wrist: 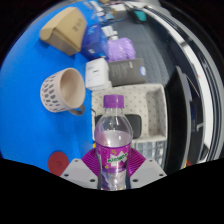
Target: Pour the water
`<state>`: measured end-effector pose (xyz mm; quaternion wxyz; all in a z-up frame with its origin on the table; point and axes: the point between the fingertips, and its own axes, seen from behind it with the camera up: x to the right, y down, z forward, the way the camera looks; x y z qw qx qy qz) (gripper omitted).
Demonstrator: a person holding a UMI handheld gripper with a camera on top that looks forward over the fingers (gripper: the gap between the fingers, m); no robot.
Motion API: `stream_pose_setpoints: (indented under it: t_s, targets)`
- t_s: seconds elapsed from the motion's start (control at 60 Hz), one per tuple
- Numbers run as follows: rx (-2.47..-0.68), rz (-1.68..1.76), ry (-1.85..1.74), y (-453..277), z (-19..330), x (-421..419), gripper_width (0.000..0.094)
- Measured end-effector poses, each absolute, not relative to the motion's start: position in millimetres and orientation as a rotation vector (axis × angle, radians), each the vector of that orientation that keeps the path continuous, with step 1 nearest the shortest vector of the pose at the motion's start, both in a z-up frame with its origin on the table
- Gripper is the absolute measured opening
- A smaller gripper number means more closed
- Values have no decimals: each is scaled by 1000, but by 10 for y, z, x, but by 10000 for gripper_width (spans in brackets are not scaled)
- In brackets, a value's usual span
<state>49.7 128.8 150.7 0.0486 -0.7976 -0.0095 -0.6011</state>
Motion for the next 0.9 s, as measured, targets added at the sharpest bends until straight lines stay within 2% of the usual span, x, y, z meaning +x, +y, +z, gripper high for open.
stream_pose_setpoints:
  t_s: [0.183,0.483,0.7,0.9]
  targets:
    - [-2548,-1994,-413,1511,1413,638,318]
    - [-2558,-2164,-954,1784,1486,852,319]
    - [-2608,-2113,-751,1653,1478,827,320]
    - [-2554,-1805,-55,1490,1559,616,318]
